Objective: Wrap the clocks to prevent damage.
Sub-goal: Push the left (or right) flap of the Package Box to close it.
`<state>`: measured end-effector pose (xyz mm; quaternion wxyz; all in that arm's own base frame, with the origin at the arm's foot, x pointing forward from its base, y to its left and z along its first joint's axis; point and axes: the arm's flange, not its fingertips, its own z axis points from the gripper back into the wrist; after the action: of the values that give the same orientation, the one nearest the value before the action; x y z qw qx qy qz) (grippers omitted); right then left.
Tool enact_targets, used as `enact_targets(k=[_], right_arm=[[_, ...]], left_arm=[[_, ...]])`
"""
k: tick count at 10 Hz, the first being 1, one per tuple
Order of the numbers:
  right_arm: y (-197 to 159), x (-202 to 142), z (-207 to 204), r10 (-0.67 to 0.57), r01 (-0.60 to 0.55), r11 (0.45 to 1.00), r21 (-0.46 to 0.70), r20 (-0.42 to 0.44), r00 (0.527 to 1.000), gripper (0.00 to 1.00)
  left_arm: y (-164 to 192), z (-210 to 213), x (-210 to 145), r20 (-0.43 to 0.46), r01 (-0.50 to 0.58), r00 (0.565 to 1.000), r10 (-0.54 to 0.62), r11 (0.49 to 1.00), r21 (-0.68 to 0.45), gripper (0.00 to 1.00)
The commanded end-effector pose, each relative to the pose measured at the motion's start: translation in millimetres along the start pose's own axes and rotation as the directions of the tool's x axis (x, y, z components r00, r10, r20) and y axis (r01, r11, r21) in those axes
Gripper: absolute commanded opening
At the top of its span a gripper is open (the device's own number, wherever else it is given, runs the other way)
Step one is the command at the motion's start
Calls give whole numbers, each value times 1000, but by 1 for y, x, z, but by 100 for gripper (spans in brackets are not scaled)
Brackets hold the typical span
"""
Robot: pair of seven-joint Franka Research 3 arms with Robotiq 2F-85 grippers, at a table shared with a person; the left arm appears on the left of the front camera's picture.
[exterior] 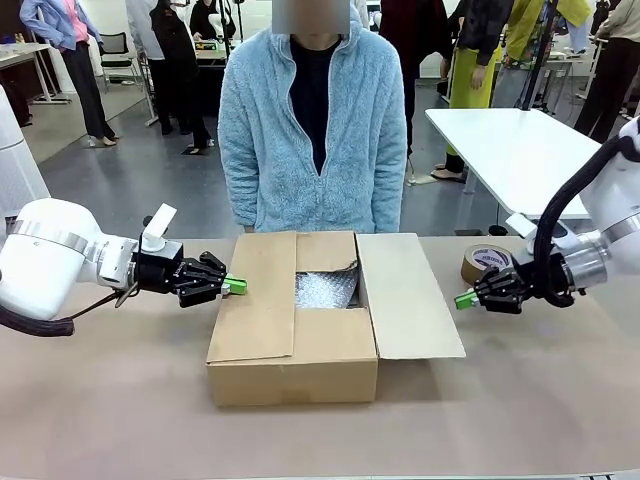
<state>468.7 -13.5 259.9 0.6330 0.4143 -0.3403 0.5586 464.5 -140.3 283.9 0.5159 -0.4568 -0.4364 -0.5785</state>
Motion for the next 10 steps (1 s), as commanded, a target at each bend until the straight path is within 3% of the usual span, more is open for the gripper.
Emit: enact_targets(k=[1, 2, 3, 5, 7, 10], right_arm=[[-12, -9, -17, 20, -21, 999, 24, 44, 999, 1], [-10, -12, -24, 21, -28, 997, 67, 105, 994, 1], [-10, -12, -28, -7, -27, 990, 139, 241, 971, 1], [-12, -15, -33, -9, -63, 983, 171, 391, 920, 1], [-10, -14, -40, 1, -104, 974, 201, 455, 890, 1], [-6, -12, -50, 5, -121, 968, 219, 468, 884, 1]], left_arm=[[0, -2, -3, 3, -6, 1000, 6, 1000, 11, 0], [0, -2, -3, 3, -6, 1000, 6, 1000, 11, 0], [0, -2, -3, 3, -6, 1000, 6, 1000, 11, 0], [0, -2, -3, 3, -6, 1000, 6, 1000, 11, 0], [0, -2, -3, 3, -6, 1000, 6, 1000, 11, 0], [0, -2, -3, 3, -6, 1000, 6, 1000, 11, 0]])
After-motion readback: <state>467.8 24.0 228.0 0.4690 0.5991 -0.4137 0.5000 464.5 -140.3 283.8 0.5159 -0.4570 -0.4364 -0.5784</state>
